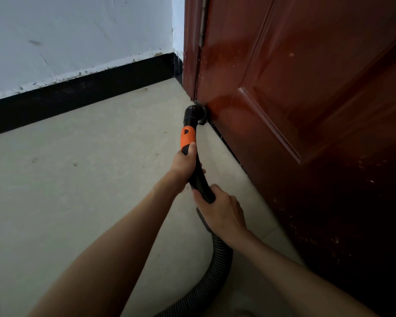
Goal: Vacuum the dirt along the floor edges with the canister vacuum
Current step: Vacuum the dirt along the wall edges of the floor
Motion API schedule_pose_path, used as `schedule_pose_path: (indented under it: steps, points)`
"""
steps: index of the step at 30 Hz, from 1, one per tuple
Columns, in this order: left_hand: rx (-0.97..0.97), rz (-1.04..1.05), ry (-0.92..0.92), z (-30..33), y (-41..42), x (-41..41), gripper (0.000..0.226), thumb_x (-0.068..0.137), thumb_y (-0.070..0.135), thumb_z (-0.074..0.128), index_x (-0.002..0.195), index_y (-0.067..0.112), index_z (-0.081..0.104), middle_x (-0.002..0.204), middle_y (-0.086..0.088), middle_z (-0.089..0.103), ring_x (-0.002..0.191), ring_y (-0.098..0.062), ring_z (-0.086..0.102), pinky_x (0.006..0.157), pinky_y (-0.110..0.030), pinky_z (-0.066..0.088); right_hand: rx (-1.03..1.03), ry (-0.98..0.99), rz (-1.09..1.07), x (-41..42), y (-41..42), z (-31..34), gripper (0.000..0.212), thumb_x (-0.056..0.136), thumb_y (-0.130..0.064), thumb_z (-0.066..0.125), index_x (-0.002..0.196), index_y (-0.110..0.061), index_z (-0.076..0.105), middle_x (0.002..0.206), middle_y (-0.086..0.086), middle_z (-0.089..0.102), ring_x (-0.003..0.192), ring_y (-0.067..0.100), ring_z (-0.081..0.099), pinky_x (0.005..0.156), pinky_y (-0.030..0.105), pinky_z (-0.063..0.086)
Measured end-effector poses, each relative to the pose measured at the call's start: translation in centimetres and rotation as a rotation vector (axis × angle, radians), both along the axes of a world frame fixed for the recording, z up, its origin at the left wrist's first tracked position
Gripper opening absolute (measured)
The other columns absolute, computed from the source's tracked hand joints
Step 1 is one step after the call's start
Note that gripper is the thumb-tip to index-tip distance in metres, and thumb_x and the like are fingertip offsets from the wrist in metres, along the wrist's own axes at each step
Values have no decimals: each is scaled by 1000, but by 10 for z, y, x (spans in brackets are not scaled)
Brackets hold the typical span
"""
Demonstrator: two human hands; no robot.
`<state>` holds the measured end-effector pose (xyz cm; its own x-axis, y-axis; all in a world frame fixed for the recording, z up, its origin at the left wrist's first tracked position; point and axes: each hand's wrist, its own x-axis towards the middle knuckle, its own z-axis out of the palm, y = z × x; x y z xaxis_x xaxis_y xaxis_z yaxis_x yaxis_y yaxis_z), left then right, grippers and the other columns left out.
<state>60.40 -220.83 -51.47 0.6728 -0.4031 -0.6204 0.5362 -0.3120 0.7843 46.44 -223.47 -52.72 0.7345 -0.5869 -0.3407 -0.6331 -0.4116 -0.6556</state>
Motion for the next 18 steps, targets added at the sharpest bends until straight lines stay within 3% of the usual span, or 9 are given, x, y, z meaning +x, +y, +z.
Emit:
schedule_pose_path:
  steps: [4, 9, 15, 18]
  points:
    - [39, 23, -22, 6, -8, 36, 36, 100, 39, 39, 81, 9, 42, 76, -9, 52, 61, -20, 58, 56, -31, 50, 38, -18, 11, 40, -10, 3, 42, 88, -66, 49, 78, -25, 52, 76, 3, 62, 73, 25, 62, 62, 33, 46]
    - [87, 64, -16, 13, -2, 79, 37, 99, 41, 39, 106, 6, 37, 84, -10, 52, 70, -21, 59, 58, -30, 48, 70, -27, 73, 90, -10, 9, 44, 89, -66, 47, 82, -22, 54, 82, 5, 65, 75, 27, 64, 60, 32, 43]
    - [155, -144, -121, 10, 23, 71, 38, 101, 40, 35, 83, 7, 45, 77, -10, 55, 61, -19, 61, 54, -28, 49, 308, -36, 92, 73, 7, 2, 41, 99, -56, 40, 73, -24, 48, 78, -4, 59, 72, 13, 59, 59, 23, 45]
    - [167, -265, -241, 5, 29, 52, 37, 101, 35, 38, 83, 4, 46, 73, -12, 55, 43, -15, 60, 45, -23, 51, 507, 52, 99, 57, 16, 0, 39, 100, -49, 42, 83, -17, 56, 87, 3, 63, 86, 23, 63, 74, 30, 53]
